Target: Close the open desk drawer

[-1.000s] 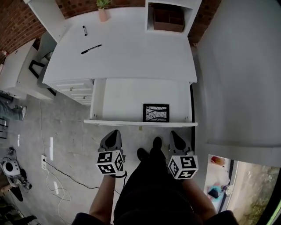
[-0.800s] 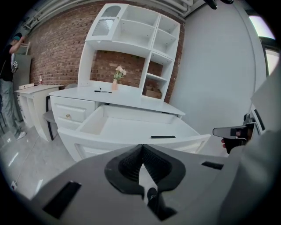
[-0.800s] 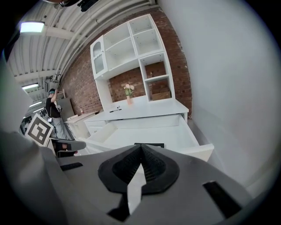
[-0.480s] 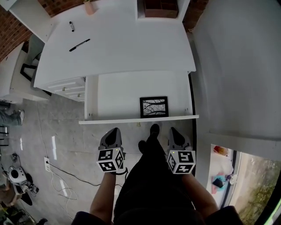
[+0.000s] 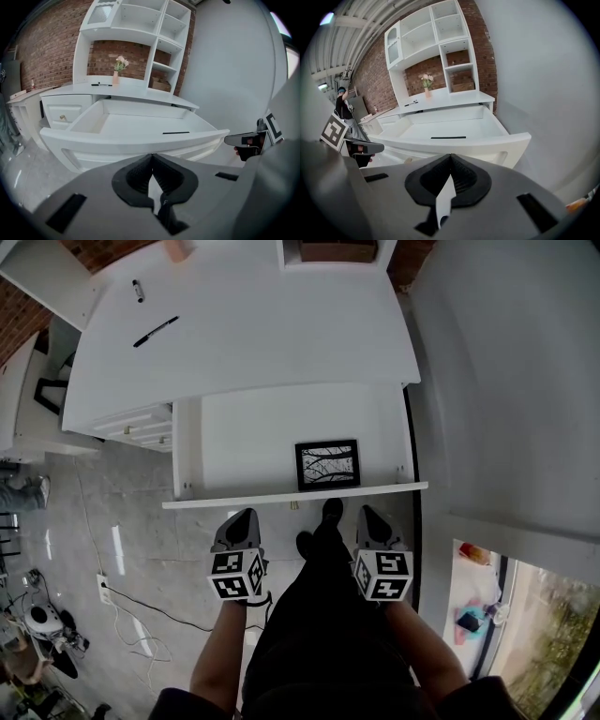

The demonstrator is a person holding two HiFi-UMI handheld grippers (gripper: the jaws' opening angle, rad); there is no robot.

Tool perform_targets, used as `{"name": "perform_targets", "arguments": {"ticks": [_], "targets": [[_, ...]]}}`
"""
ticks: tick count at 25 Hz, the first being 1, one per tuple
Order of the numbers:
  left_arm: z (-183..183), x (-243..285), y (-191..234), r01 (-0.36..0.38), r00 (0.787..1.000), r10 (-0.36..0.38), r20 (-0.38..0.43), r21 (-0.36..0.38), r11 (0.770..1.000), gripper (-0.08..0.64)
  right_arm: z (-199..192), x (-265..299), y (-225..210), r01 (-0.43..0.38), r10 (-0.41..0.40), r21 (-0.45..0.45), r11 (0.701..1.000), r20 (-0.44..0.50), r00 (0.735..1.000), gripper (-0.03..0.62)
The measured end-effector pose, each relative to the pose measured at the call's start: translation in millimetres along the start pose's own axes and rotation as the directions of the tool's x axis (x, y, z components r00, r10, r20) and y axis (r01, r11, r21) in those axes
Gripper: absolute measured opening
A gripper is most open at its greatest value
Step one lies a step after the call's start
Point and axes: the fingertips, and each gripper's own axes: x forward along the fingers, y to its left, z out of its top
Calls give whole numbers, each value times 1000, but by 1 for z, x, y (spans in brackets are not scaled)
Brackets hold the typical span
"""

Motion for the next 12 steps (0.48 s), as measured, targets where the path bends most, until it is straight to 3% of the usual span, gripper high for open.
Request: {"name": "perform_targets", "arguments": {"ticks": [12], "targets": [[3,11,5,-11,1000,11,-21,-37,999,9,-3,27,-5,-6,6,-4,1000,-64,998,5]]}}
